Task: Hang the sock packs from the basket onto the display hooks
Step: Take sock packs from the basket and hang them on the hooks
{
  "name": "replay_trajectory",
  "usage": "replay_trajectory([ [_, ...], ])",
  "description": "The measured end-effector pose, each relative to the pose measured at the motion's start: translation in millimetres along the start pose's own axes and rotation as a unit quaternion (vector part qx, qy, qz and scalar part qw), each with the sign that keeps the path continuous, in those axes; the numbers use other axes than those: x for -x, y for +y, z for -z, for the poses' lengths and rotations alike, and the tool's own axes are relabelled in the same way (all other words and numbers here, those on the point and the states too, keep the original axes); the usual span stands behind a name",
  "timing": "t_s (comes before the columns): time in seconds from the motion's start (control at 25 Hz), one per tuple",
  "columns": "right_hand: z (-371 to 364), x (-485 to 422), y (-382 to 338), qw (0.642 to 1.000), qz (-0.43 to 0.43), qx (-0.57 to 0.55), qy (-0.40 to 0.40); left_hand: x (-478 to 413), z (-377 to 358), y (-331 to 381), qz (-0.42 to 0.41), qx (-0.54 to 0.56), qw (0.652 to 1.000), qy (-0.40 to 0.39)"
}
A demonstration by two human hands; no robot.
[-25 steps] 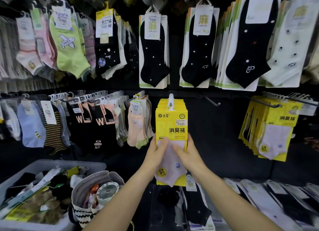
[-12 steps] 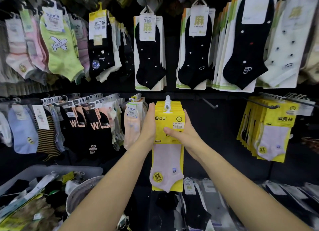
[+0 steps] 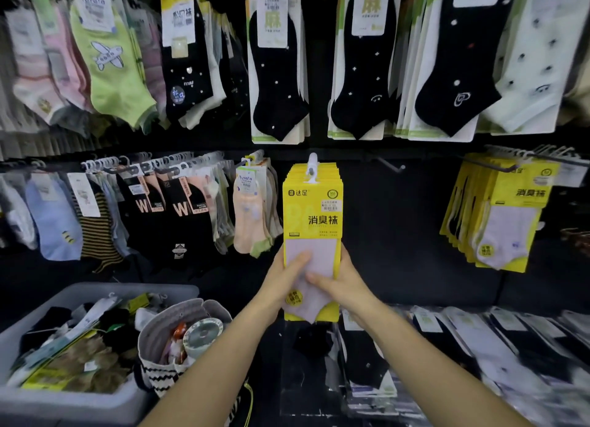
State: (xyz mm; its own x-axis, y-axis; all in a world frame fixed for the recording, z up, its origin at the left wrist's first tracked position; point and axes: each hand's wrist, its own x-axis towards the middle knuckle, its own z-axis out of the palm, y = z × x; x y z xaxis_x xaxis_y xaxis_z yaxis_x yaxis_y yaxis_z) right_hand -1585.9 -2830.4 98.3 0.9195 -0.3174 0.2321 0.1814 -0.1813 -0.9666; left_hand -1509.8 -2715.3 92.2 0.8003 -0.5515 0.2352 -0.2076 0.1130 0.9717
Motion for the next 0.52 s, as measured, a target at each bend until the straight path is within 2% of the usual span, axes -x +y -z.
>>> replay_trajectory([
  [0.12,6,10,5,0.999,-0.029,0.014,0.01,4,7,-7,0.031,0.002,0.999,0.007],
  [0.2,16,33,28,0.995,-0.084,0.036,0.032,25,13,-29,0.073,0.003,0.996,0.045],
  [0.28,22,71,74,0.986,-0.157,0.042,0.025,62,17,-71,0.163,0.009,0.982,0.092],
  [0.4,22,139,150,0.965,-0.254,0.056,0.008,126,12,-140,0.277,0.005,0.956,0.099],
  [0.52,13,193,213,0.943,-0.309,0.12,0.019,184,-7,-197,0.329,-0.067,0.937,0.095],
])
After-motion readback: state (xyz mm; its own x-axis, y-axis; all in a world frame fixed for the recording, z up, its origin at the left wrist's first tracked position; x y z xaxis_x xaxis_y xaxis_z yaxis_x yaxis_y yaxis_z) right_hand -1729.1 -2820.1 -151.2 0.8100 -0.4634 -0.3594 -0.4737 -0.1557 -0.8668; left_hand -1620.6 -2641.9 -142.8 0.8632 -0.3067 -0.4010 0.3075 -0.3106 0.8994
